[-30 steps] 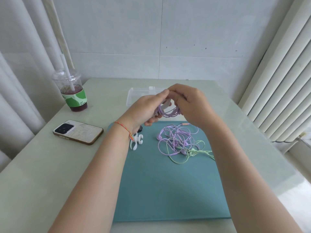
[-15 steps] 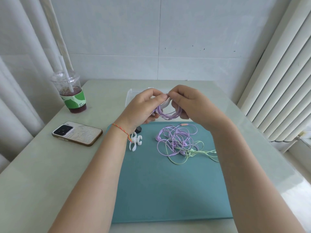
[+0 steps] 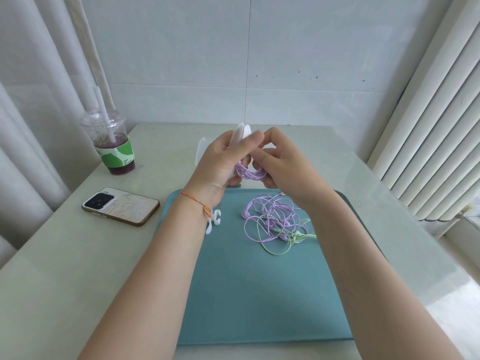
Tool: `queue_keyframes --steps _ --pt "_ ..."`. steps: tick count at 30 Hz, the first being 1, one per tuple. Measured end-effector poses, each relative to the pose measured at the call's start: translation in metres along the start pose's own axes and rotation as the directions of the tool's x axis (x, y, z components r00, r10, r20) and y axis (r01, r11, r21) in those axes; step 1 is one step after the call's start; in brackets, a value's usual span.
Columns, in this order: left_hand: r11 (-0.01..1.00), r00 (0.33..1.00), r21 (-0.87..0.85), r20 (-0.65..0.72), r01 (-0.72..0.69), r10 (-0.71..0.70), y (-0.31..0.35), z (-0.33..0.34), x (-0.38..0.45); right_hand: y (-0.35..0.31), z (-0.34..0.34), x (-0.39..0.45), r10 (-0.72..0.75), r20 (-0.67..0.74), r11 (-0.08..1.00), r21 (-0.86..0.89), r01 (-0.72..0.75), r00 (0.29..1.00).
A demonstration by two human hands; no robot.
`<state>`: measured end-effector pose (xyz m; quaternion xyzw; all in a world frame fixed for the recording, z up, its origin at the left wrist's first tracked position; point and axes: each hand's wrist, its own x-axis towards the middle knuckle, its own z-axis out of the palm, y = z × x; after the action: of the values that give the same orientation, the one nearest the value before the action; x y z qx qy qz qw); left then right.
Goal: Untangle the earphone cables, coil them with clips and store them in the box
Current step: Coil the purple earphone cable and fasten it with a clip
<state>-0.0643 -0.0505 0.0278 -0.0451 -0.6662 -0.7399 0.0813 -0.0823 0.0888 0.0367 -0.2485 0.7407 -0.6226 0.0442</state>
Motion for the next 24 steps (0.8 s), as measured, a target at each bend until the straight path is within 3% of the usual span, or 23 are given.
queue_keyframes --steps 4,8,14,17,20,22,24 --pt "0.999 0.993 0.033 -0.11 -0.026 0.029 -0.003 0.0 0.002 0.006 0.002 0.003 -0.01 -0.005 0.992 -0.124 0.009 1.0" --pt "0.998 0.998 -0.009 -0.024 0.06 -0.06 -0.003 -0.001 0.0 0.01 0.0 0.005 -0.016 -0.03 0.981 -0.196 0.01 0.999" --pt "0.935 0.995 -0.341 0.037 0.095 -0.087 0.001 0.002 -0.002 0.011 0.003 0.004 -0.002 -0.008 0.978 -0.211 0.0 1.0" --pt "0.894 0.995 -0.44 -0.012 0.088 -0.103 -0.001 0.005 -0.001 0.012 0.005 0.004 0.042 -0.081 0.962 -0.265 -0.062 0.996" --pt "0.901 0.987 -0.433 -0.128 0.036 -0.101 -0.004 0.005 0.003 0.015 0.008 0.005 -0.095 -0.172 0.911 -0.411 0.016 0.981" --pt "0.901 0.977 -0.434 -0.193 0.003 -0.096 -0.006 0.004 0.006 0.014 0.01 0.005 -0.2 -0.15 0.85 -0.517 0.095 0.968" --pt "0.92 0.963 -0.391 -0.255 -0.021 -0.086 -0.007 0.005 0.008 0.013 0.011 0.005 -0.215 -0.104 0.823 -0.554 0.123 0.971"
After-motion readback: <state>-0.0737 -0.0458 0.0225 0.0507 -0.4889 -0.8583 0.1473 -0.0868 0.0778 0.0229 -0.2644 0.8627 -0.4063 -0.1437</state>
